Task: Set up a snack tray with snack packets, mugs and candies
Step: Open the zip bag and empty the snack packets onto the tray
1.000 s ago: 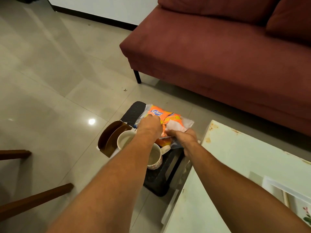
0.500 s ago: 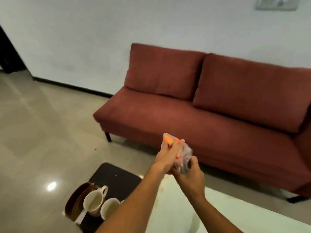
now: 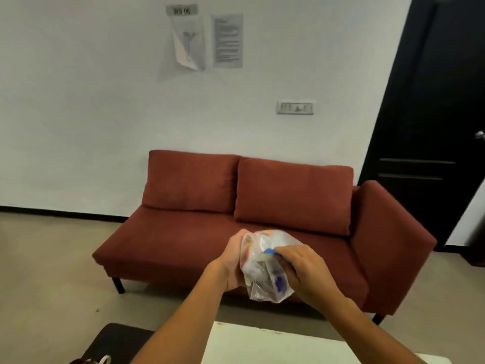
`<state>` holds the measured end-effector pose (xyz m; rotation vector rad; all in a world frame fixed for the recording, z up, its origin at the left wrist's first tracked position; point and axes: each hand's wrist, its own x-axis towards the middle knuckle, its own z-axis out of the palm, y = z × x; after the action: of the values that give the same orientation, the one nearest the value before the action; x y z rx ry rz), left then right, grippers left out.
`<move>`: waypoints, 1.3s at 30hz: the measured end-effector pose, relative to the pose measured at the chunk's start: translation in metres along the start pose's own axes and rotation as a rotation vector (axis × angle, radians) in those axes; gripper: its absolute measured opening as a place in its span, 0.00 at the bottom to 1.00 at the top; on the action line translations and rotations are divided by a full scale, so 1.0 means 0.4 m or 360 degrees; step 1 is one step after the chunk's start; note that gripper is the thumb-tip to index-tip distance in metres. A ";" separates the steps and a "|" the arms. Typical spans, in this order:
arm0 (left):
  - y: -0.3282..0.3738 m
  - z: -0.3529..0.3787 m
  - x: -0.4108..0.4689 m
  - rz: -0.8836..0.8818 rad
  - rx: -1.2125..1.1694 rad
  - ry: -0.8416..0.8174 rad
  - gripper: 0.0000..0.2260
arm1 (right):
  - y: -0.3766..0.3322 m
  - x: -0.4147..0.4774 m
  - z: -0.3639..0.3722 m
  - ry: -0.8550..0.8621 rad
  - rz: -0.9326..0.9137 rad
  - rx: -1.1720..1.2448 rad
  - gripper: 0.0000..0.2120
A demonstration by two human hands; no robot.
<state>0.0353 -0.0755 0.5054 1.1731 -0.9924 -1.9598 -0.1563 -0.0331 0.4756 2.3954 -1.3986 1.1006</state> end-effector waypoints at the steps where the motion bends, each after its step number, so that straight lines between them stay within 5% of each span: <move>1: 0.007 0.040 -0.013 -0.0023 0.0081 -0.0044 0.15 | 0.005 0.009 -0.039 0.0104 0.0002 -0.0067 0.13; 4: 0.029 0.137 -0.036 0.0239 0.0429 0.0061 0.07 | 0.023 0.046 -0.145 0.0195 0.0011 -0.0165 0.13; 8: 0.073 0.191 -0.038 0.0907 0.0614 0.0196 0.22 | 0.045 0.103 -0.278 -0.0043 0.0052 -0.0255 0.11; 13: 0.128 0.263 -0.074 0.1856 0.1100 0.0320 0.09 | 0.009 0.211 -0.410 -0.0279 0.0028 -0.0308 0.08; 17: 0.192 0.267 -0.078 0.2091 0.1137 0.0592 0.08 | -0.018 0.286 -0.481 -0.0424 0.0036 -0.0369 0.11; 30: 0.253 0.115 -0.121 0.1829 0.0720 0.0294 0.06 | 0.100 0.165 -0.541 -0.0418 0.0532 -0.0073 0.05; 33: 0.244 0.064 -0.141 0.1357 0.0525 -0.0095 0.06 | 0.082 0.178 -0.555 -0.0379 0.0551 -0.0051 0.05; 35: 0.271 0.047 -0.157 0.0940 0.0531 -0.0364 0.15 | 0.057 0.195 -0.559 -0.0427 0.0477 -0.0112 0.05; 39: 0.305 0.127 -0.195 0.0565 0.1263 -0.0622 0.17 | -0.001 0.233 -0.552 -0.0590 0.0309 -0.0178 0.06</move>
<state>0.0373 -0.0602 0.6579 0.8921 -2.1495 -1.5557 -0.2423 0.0064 0.6955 2.5129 -1.7855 0.6082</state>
